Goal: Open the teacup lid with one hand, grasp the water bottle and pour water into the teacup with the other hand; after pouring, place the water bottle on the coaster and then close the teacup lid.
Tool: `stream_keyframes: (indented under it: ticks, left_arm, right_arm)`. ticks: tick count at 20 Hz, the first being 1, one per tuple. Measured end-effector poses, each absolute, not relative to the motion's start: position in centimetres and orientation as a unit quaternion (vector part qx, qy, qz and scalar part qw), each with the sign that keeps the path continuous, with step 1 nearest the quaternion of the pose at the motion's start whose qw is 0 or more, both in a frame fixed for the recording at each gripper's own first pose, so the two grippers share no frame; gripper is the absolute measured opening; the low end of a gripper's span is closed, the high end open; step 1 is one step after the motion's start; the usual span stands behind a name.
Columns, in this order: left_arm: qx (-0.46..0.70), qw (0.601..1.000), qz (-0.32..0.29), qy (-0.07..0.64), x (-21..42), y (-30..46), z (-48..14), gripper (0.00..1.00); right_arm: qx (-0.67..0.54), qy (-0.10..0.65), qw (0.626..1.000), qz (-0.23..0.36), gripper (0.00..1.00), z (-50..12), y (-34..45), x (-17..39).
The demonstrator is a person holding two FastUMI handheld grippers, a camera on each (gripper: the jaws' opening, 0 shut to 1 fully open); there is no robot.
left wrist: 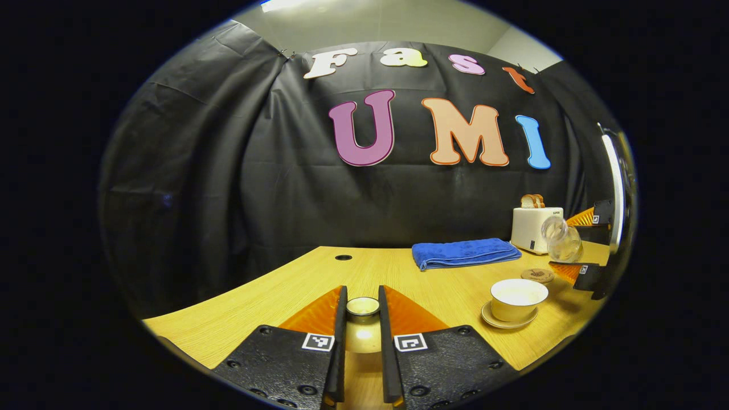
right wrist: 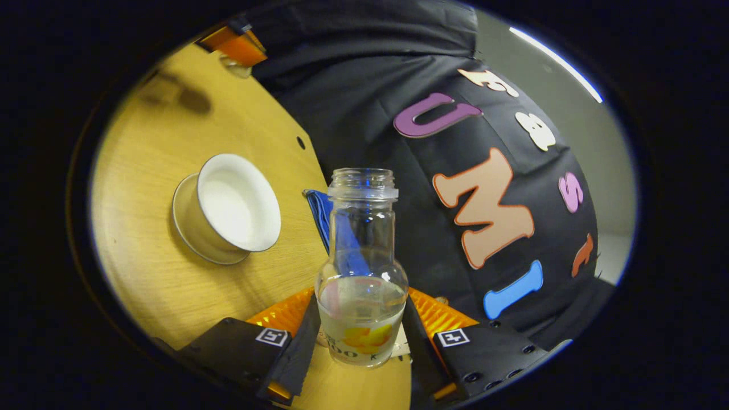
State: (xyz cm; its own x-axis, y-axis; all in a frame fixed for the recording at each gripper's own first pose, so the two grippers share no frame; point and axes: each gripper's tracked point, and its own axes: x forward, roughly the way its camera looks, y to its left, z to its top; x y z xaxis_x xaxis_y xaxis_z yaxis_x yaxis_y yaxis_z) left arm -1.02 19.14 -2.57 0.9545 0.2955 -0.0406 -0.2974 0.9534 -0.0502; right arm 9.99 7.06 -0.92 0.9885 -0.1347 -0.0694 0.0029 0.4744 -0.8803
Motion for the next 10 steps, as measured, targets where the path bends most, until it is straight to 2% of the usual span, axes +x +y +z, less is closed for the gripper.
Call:
stream_keyframes:
  ticks: [1, 2, 7, 8, 9, 10]
  left_arm:
    - [-0.028, 0.988, 0.150, 0.016, -1.0, 19.1, -2.5, 0.23]
    - [-0.028, 0.988, 0.150, 0.016, -1.0, 19.1, -2.5, 0.23]
    - [-0.028, 0.988, 0.150, 0.016, -1.1, 19.1, -2.5, 0.24]
    - [-0.028, 0.988, 0.150, 0.016, -1.1, 19.1, -2.6, 0.24]
    - [-0.028, 0.988, 0.150, 0.016, -1.1, 19.1, -2.6, 0.23]
    - [-0.028, 0.988, 0.150, 0.016, -1.1, 19.1, -2.6, 0.23]
  right_arm:
    - [-0.487, 0.066, 0.870, -0.045, 0.81, -0.9, 6.5, 9.8]
    - [-0.463, 0.070, 0.882, -0.050, 0.77, -0.7, 6.0, 9.7]
    - [-0.291, 0.077, 0.951, -0.065, 0.79, 0.3, 3.1, 10.1]
    - [-0.257, 0.077, 0.961, -0.074, 0.77, 0.5, 2.1, 10.3]
    - [-0.226, 0.079, 0.968, -0.078, 0.81, 0.5, 1.5, 10.7]
    - [-0.198, 0.084, 0.973, -0.085, 0.79, 0.4, 0.7, 11.2]
